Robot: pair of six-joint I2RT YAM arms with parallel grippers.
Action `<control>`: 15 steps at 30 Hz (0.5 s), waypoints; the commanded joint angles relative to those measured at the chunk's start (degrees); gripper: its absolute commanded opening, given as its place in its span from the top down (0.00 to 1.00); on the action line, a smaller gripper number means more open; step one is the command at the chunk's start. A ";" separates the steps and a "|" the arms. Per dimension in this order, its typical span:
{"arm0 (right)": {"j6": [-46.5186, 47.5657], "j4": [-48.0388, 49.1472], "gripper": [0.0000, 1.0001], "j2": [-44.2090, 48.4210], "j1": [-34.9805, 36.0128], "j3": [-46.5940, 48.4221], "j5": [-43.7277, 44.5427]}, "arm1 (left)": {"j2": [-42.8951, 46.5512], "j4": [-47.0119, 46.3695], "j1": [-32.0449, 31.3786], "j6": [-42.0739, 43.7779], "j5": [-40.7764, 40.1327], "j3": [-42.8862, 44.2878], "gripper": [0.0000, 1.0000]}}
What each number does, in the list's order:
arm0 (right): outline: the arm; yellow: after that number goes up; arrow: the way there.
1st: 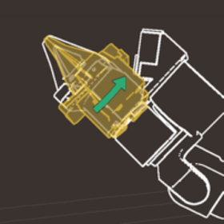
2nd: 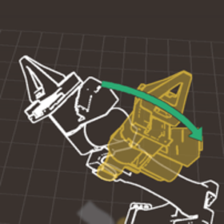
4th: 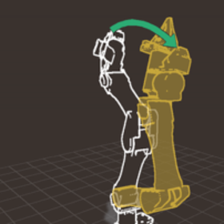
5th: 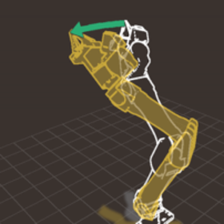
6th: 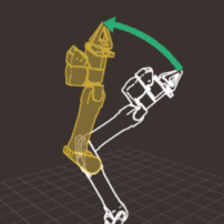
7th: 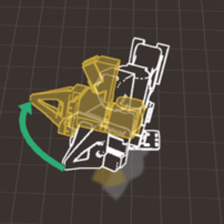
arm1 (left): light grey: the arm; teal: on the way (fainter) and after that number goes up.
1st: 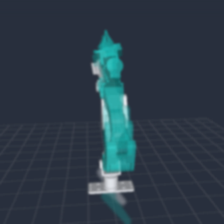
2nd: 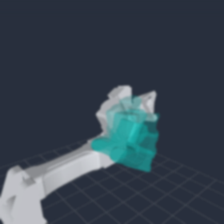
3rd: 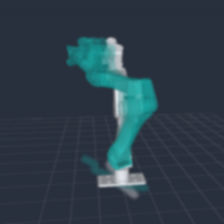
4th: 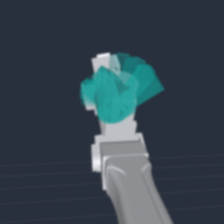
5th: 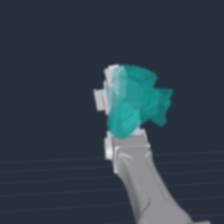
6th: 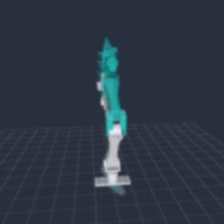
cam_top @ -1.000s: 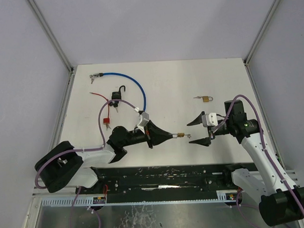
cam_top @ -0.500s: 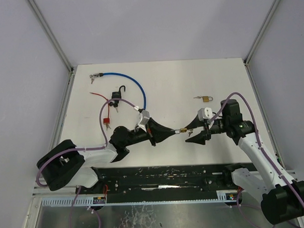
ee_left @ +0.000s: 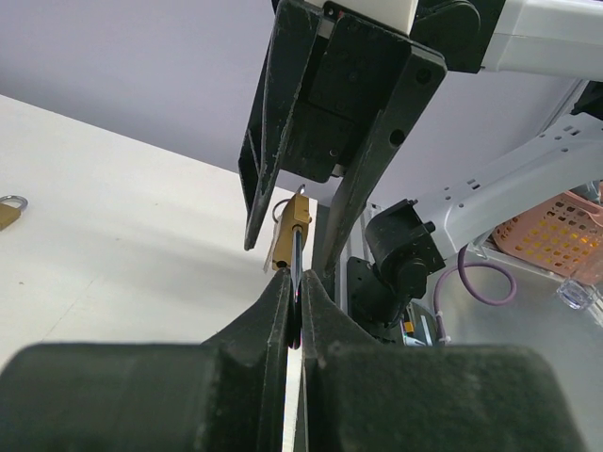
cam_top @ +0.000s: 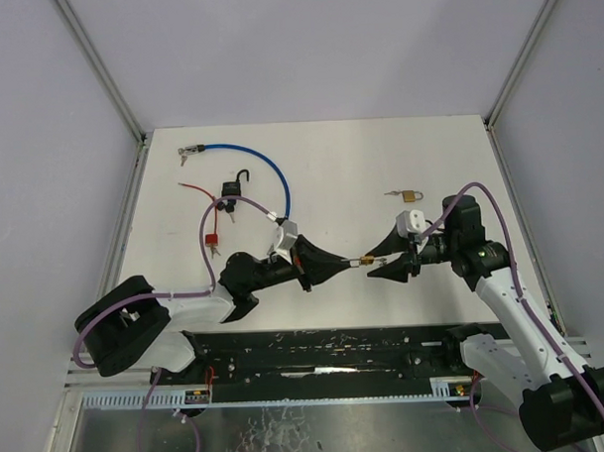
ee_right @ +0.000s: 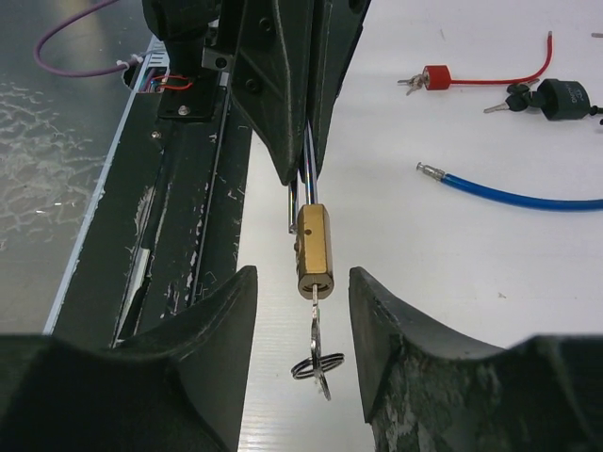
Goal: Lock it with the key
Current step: Lock the lock.
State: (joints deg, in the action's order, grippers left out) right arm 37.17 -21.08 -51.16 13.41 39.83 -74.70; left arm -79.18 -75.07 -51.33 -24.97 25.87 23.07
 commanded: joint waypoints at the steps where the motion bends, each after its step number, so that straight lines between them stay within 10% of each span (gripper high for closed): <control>1: -2.90 2.61 0.53 1.17 0.41 0.75 -2.35 | -0.23 -4.79 -0.35 1.05 0.01 1.47 1.00; 15: -4.32 2.19 0.92 1.34 1.11 1.24 -2.23 | -0.74 -3.60 -1.90 3.39 -0.50 2.34 1.00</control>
State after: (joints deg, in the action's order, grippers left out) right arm 34.00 -20.23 -50.50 13.85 39.83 -74.74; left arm -79.48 -75.05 -52.42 -24.16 25.85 23.51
